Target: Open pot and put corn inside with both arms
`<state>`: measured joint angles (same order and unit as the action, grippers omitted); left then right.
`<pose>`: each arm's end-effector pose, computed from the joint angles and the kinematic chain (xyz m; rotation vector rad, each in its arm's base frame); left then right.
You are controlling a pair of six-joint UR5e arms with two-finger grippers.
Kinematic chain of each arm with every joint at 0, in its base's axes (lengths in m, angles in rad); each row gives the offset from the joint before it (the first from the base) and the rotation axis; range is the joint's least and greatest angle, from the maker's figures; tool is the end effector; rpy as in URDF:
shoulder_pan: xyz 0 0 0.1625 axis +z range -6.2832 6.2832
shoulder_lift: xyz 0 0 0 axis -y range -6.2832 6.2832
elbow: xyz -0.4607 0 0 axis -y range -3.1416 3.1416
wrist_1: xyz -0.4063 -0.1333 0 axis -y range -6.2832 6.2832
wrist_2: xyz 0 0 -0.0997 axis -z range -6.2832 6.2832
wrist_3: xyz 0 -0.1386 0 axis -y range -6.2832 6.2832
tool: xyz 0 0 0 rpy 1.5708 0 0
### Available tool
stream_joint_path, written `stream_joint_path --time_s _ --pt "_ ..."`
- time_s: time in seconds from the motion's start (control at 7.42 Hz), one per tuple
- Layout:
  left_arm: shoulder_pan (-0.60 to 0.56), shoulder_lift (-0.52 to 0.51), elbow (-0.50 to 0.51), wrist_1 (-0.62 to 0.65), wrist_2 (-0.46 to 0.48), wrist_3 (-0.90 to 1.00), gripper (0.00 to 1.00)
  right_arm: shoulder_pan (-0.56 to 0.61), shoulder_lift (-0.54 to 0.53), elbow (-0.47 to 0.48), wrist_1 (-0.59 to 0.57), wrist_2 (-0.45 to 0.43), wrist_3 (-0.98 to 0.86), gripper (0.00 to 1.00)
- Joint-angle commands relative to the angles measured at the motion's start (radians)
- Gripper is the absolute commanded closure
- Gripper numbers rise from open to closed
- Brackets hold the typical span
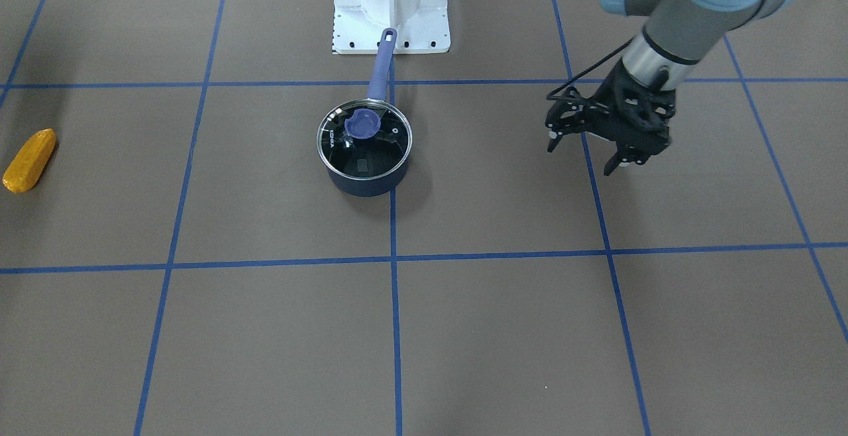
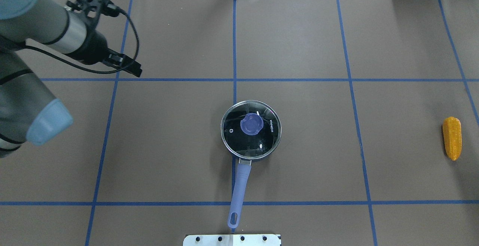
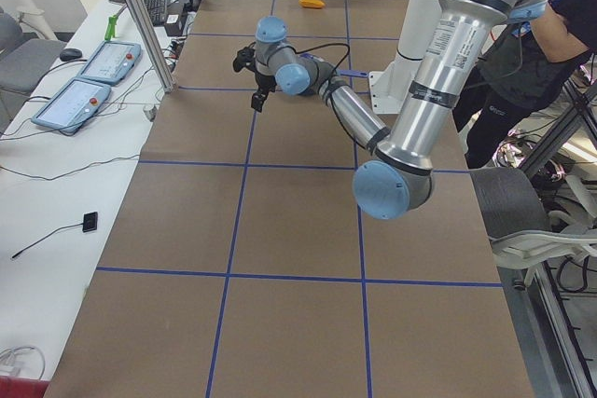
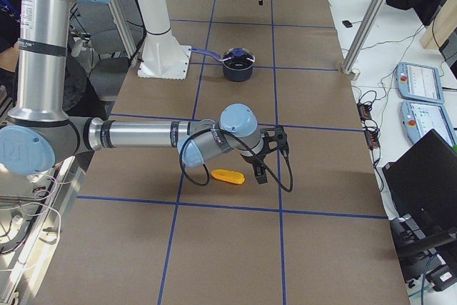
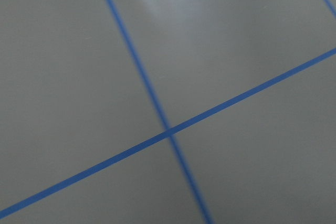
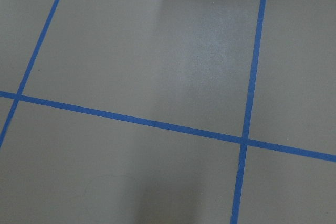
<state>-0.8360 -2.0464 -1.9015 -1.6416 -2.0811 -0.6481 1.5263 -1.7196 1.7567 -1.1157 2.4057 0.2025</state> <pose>0.3864 -0.5255 0.2795 0.3572 0.9159 0.3033 0.0096 -0.4704 0.6379 0.3582 -0.8669 -0.0591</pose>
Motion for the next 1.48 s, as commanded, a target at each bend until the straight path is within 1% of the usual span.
stream_joint_path --time_s 0.0,0.13,0.27,0.4,0.54,0.67,0.81,1.21,1.35 --pt "0.160 -0.185 0.028 0.118 0.142 -0.088 0.00 0.000 0.000 0.000 0.001 0.003 0.000 0.00" --pt "0.231 -0.255 0.073 0.124 0.194 -0.149 0.00 0.000 0.000 0.000 -0.001 0.003 0.002 0.00" --pt "0.267 -0.341 0.150 0.131 0.232 -0.165 0.00 0.000 0.000 0.000 -0.001 0.004 0.002 0.00" --pt "0.291 -0.403 0.226 0.131 0.242 -0.177 0.00 0.000 0.000 -0.005 -0.001 0.004 0.002 0.00" --pt "0.311 -0.440 0.269 0.131 0.263 -0.186 0.00 0.000 0.000 -0.003 -0.001 0.006 0.003 0.00" --pt "0.346 -0.451 0.286 0.132 0.276 -0.196 0.00 0.000 0.000 -0.003 -0.001 0.004 0.021 0.00" --pt "0.363 -0.458 0.294 0.135 0.277 -0.250 0.00 -0.002 0.000 -0.003 -0.001 0.004 0.031 0.00" --pt "0.396 -0.462 0.308 0.135 0.292 -0.255 0.01 -0.005 0.000 -0.003 -0.001 0.003 0.032 0.00" --pt "0.409 -0.460 0.308 0.135 0.300 -0.255 0.02 -0.006 0.000 -0.003 -0.001 0.004 0.031 0.00"
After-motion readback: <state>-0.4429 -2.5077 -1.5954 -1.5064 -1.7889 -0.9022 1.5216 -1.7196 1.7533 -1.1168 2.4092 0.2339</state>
